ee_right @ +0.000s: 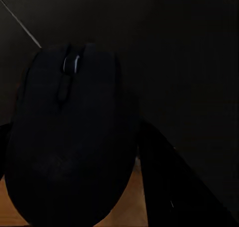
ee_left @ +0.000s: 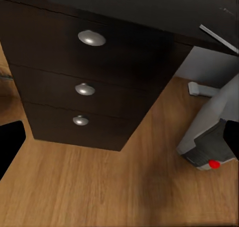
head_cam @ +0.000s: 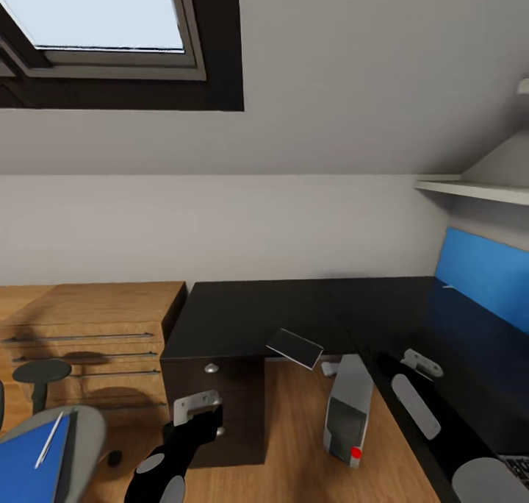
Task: In the bedroom, organize the workspace by keeping the computer under the desk, ensuring the monitor is on the desk, placing the keyboard on the desk next to the monitor, placing the mouse on the desk next to the keyboard, moving the folder from the swivel chair onto the desk next to the mouse, stacking the notebook on top of the folder with the pen on top of the notebook, and positioning the swivel chair next to the desk.
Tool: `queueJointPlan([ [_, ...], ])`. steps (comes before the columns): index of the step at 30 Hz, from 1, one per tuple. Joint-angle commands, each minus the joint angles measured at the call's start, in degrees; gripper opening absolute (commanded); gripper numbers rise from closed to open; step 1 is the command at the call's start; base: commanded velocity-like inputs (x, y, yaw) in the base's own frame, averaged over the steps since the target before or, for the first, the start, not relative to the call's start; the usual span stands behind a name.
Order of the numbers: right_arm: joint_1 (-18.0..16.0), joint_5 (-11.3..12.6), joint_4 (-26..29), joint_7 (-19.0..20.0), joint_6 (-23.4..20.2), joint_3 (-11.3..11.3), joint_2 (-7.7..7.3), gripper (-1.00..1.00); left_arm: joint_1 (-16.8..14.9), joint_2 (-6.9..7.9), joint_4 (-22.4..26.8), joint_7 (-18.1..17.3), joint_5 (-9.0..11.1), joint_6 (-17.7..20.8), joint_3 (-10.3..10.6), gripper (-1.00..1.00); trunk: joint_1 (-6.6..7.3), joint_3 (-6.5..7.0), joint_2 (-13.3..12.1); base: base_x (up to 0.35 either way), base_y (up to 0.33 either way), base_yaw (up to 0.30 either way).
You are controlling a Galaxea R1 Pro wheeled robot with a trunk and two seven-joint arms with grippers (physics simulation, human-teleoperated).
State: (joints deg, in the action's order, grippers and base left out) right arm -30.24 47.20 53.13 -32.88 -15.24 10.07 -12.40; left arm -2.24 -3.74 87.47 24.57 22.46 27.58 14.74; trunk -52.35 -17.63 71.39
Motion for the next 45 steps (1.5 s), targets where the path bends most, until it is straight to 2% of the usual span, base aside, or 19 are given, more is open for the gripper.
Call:
queueJointPlan([
  [1, -0.07, 0.38, -0.41, -0.52, 0.71, 0.16, -0.16, -1.00, -0.04, 0.02, 0.08, 0.56, 0.59, 0.11, 0.05, 1.00, 0.00, -0.04, 0.05, 0.000, 0.000, -0.235],
  [5, -0.08, 0.15, -1.17, -0.52, 3.37, 0.09, -0.32, -1.00, -0.04, 0.04, 0.14, 0.56, 0.51, 0.11, -0.06, 1.00, 0.00, 0.01, 0.05, 0.000, 0.000, -0.245],
  [8, -0.11, -3.52, -1.43, -0.51, 4.96, -0.04, -0.58, -1.00, -0.04, 0.07, 0.15, 0.57, 0.48, 0.18, -0.27, 1.00, 0.00, 0.01, 0.05, 0.000, 0.000, -0.260],
  [9, -0.14, -4.66, -1.57, -0.51, 5.07, -0.18, -1.07, -1.00, -0.04, 0.09, 0.15, 0.57, 0.48, 0.19, -0.34, 1.00, 0.00, 0.01, 0.05, 0.000, 0.000, -0.263],
  [11, -0.15, -5.43, -1.65, -0.37, 4.98, -0.24, -1.54, -1.00, -0.04, 0.08, 0.21, 0.57, 0.48, 0.19, -0.35, 1.00, 0.00, 0.01, 0.05, 0.000, 0.000, -0.264],
  [13, -0.15, -7.54, -2.01, 0.30, 4.98, -0.04, -3.17, -1.00, -0.04, 0.05, 0.29, 0.57, 0.48, 0.19, -0.33, 1.00, 0.00, 0.01, 0.05, 0.000, 0.000, -0.266],
  [14, -0.14, -9.53, -2.51, 1.72, 5.09, 0.04, -4.83, -1.00, -0.04, 0.05, 0.31, 0.57, 0.48, 0.19, -0.33, 1.00, 0.00, 0.01, 0.05, 0.000, 0.000, -0.267],
  [15, -0.16, -13.22, -5.88, 9.39, 5.18, -0.08, -7.05, -1.00, -0.04, 0.05, 0.32, 0.57, 0.48, 0.19, -0.30, 1.00, 0.00, 0.01, 0.05, 0.000, 0.000, -0.268],
  [17, -0.16, -16.38, -8.60, 17.16, 5.27, -0.27, -8.90, -1.00, -0.04, 0.02, 0.29, 0.57, 0.48, 0.19, -0.26, 1.00, 0.00, 0.01, 0.05, 0.000, 0.000, -0.268],
  [18, -0.16, -18.98, -10.86, 22.75, 5.81, -0.32, -10.40, -1.00, -0.04, 0.00, 0.26, 0.57, 0.48, 0.19, -0.25, 1.00, 0.00, 0.01, 0.05, 0.000, 0.000, -0.268],
  [20, -0.16, -20.57, -13.70, 25.59, 8.19, -0.36, -11.15, -1.00, -0.04, -0.01, 0.29, 0.57, 0.48, 0.19, -0.24, 1.00, 0.00, 0.01, 0.05, 0.000, 0.000, -0.268],
  [21, -0.16, -21.46, -18.33, 26.95, 12.89, -0.27, -11.40, -1.00, -0.04, -0.03, 0.31, 0.57, 0.49, 0.19, -0.21, 1.00, 0.00, 0.01, 0.05, 0.000, 0.000, -0.266],
  [23, -0.16, -22.44, -20.94, 27.41, 15.27, 0.04, -11.30, -1.00, -0.04, -0.04, 0.32, 0.57, 0.54, 0.17, -0.11, 1.00, 0.00, 0.01, 0.05, 0.000, 0.000, -0.139],
  [29, -0.15, -25.54, -22.04, 27.54, 16.47, 0.31, -11.25, -1.00, -0.04, -0.06, 0.26, 0.57, 0.55, 0.14, -0.07, 1.00, 0.00, 0.01, 0.05, 0.000, 0.000, -0.037],
  [38, -0.17, -26.06, -22.13, 27.61, 16.90, 0.48, -11.12, -1.00, -0.04, -0.12, 0.24, 0.57, 0.56, 0.07, 0.05, 1.00, 0.00, 0.01, 0.05, 0.006, 0.000, -0.002],
  [45, -0.17, -26.05, -22.61, 27.54, 17.28, 0.47, -11.07, -1.00, -0.04, -0.13, 0.24, 0.57, 0.56, -0.07, 0.11, 1.00, 0.00, 0.01, 0.05, 0.187, 0.000, 0.000],
])
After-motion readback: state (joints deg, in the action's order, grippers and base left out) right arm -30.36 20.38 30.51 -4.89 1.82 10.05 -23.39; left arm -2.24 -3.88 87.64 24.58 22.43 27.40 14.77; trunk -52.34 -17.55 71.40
